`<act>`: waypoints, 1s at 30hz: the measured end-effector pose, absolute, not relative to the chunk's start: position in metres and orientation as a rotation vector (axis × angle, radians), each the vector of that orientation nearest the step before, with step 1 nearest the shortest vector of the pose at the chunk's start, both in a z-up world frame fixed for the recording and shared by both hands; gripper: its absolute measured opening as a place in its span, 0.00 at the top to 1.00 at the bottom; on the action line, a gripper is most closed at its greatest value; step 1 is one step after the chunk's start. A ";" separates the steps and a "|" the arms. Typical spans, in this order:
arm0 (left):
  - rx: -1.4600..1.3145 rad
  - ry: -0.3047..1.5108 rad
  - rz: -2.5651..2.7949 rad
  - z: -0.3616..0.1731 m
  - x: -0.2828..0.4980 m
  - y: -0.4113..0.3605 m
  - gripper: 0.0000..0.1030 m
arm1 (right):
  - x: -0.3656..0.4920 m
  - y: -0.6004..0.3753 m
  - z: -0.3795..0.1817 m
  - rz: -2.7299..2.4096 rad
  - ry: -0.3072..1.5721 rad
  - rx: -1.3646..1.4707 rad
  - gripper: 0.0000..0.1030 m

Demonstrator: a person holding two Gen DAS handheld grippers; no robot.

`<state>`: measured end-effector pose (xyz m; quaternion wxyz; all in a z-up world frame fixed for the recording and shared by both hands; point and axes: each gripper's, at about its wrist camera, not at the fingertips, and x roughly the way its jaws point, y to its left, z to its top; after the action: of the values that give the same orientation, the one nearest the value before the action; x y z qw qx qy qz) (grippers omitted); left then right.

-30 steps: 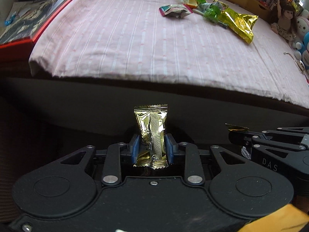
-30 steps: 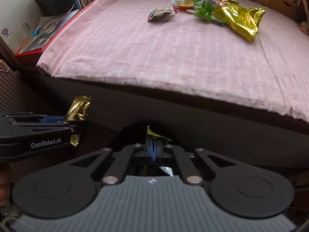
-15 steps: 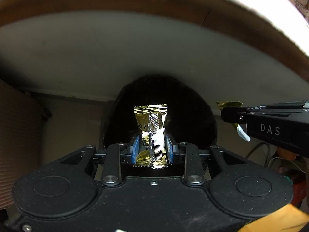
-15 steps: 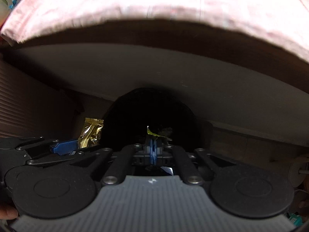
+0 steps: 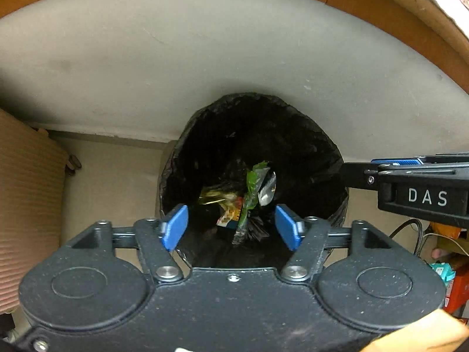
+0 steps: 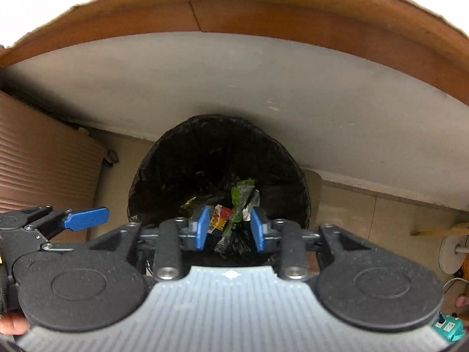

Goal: Collect trash
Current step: 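Open both tools to drop the wrappers into the bin, then raise both tools back over the remaining wrappers on the bed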

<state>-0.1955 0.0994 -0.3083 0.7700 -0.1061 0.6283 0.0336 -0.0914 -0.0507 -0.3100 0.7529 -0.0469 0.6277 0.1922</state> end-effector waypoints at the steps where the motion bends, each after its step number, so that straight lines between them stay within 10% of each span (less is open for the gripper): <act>1: -0.229 1.358 0.073 -0.305 -0.194 0.101 0.33 | -0.090 -0.053 -0.307 0.419 1.364 -0.101 0.48; 16: -0.196 1.278 0.084 -0.238 -0.184 0.113 0.27 | -0.085 -0.055 -0.249 0.402 1.286 -0.065 0.32; 30: -0.167 0.946 0.098 -0.079 -0.155 0.128 0.14 | -0.071 -0.106 -0.081 0.280 0.943 0.007 0.15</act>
<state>-0.1553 0.1278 -0.0789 0.8857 -0.0801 0.4549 0.0469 -0.0707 -0.1056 -0.0806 0.8815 0.0032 0.4528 0.1342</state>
